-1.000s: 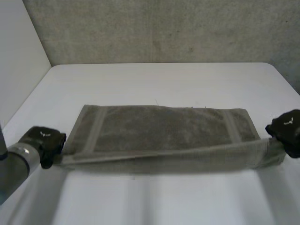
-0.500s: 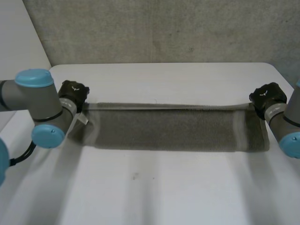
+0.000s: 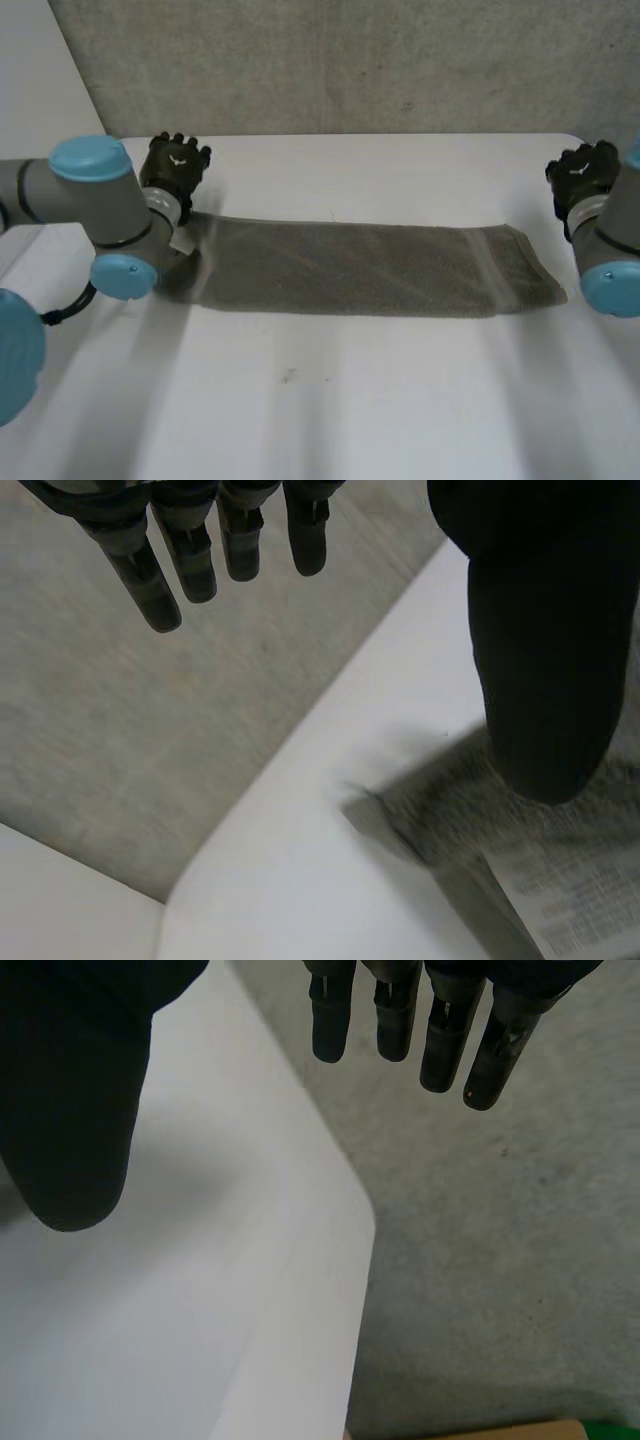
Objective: Fold the towel.
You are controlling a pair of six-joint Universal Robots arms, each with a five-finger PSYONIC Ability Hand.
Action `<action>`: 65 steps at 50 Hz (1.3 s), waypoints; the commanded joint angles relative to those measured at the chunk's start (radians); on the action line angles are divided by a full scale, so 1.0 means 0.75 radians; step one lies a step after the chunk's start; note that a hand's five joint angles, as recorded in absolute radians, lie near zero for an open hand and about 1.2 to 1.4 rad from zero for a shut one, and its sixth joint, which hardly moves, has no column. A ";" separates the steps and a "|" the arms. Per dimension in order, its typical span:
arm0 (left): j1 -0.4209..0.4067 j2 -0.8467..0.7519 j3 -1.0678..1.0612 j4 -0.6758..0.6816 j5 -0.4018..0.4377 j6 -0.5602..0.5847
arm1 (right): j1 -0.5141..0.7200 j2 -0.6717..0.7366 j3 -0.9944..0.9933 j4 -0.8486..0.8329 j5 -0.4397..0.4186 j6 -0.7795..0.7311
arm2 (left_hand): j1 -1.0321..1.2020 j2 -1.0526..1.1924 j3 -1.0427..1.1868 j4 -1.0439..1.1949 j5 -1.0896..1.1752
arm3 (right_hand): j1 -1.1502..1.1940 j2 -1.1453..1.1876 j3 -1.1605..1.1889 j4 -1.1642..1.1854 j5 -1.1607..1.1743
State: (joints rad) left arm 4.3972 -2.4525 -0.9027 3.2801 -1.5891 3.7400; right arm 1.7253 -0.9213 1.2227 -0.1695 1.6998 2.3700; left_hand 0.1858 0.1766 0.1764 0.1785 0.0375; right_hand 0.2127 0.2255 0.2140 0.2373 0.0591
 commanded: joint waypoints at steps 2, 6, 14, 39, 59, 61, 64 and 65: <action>0.007 0.284 -0.273 0.024 0.000 -0.008 | -0.014 -0.313 0.308 0.025 -0.202 0.170 | -0.015 -0.003 -0.003 -0.005 -0.050 | -0.051 -0.068 -0.053 -0.084 -0.079; 0.015 0.435 -0.457 0.024 -0.002 -0.010 | -0.026 -0.352 0.390 0.048 -0.243 0.170 | -0.015 -0.003 -0.003 -0.005 -0.050 | -0.051 -0.068 -0.053 -0.084 -0.079; 0.028 0.639 -0.729 0.036 -0.002 -0.043 | -0.163 -0.418 0.556 0.101 -0.377 0.172 | -0.015 -0.003 -0.003 -0.005 -0.050 | 0.002 -0.015 0.000 -0.031 -0.026; 0.091 0.715 -1.048 0.124 0.000 -0.507 | -0.327 -0.214 0.626 -0.044 -0.665 0.215 | -0.015 -0.003 -0.003 -0.005 -0.050 | 0.737 0.720 0.736 0.705 0.709; 0.097 0.699 -1.071 0.132 0.002 -0.509 | -0.323 -0.152 0.607 -0.050 -0.694 0.268 | -0.015 -0.003 -0.003 -0.005 -0.050 | 1.247 1.230 1.245 1.214 1.219; 0.097 0.697 -1.073 0.134 0.002 -0.509 | -0.329 -0.140 0.589 -0.054 -0.683 0.266 | -0.015 -0.003 -0.003 -0.005 -0.050 | 1.578 1.561 1.576 1.545 1.550; 0.097 0.697 -1.073 0.132 0.002 -0.509 | -0.357 -0.134 0.534 -0.044 -0.624 0.258 | -0.015 -0.003 -0.003 -0.005 -0.050 | 1.578 1.561 1.576 1.545 1.550; 0.097 0.697 -1.073 0.132 0.002 -0.509 | -0.357 -0.134 0.534 -0.044 -0.624 0.258 | -0.015 -0.003 -0.003 -0.005 -0.050 | 1.578 1.561 1.576 1.545 1.550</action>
State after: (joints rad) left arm 4.4701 -1.9289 -1.7065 3.3798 -1.5876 3.3588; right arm 1.4799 -1.0325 1.6700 -0.2072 1.1865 2.5708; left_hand 0.1792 0.1650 0.1667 0.1694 0.0346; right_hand 0.8995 1.0737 1.0735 1.0768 0.8623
